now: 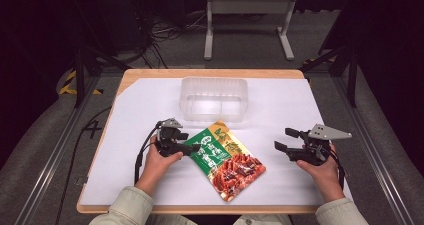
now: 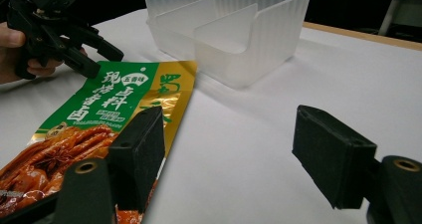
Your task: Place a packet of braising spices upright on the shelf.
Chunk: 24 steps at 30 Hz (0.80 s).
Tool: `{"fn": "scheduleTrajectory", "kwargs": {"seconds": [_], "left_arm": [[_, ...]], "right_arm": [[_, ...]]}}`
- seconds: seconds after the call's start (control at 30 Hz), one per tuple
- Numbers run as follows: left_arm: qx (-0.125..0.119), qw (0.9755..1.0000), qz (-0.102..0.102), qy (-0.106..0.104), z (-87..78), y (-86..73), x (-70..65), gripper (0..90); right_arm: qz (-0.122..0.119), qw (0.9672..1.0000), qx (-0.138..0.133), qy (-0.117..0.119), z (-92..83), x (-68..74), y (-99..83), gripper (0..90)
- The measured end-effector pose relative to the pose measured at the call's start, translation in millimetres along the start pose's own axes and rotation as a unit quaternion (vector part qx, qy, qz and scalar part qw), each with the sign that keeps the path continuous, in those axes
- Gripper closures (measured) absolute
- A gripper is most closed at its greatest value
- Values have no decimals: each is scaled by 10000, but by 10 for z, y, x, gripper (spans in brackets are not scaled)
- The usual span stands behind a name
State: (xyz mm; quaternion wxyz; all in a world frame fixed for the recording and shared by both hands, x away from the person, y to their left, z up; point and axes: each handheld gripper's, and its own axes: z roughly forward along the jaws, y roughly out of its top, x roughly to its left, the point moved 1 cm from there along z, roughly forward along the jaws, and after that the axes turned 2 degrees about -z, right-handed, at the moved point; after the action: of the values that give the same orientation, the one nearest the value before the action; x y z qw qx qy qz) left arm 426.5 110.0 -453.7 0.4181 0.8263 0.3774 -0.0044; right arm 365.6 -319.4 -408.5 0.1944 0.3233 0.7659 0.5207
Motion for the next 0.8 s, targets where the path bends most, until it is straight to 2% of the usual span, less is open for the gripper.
{"fn": "scheduleTrajectory", "kwargs": {"seconds": [0.17,0.27,0.33,0.4,0.53,0.63,0.7,0.73,0.8], "left_arm": [[150,9999,12,-22,19,0,8,319],[197,9998,60,-38,18,0,-5,385],[239,9996,101,-138,24,0,-21,433],[269,9995,115,-138,21,3,-29,436],[195,9994,-31,-300,-16,1,-7,479],[120,9989,-48,-453,-48,8,-10,512],[77,9991,11,-409,-58,13,-44,533],[63,9990,103,-420,-56,19,-66,537],[37,9988,204,-444,-53,22,-92,585]], "right_arm": [[-15,10000,21,39,5,8,4,300],[11,10000,75,64,12,6,2,300],[16,9999,91,86,20,9,0,300],[7,9999,82,84,23,14,2,300],[-10,9999,77,71,21,14,2,299],[-10,9999,77,65,23,11,-1,298],[-17,9999,85,67,30,10,-5,295],[-14,9999,89,69,33,12,-6,293],[-12,9999,93,85,39,14,-5,289]]}}
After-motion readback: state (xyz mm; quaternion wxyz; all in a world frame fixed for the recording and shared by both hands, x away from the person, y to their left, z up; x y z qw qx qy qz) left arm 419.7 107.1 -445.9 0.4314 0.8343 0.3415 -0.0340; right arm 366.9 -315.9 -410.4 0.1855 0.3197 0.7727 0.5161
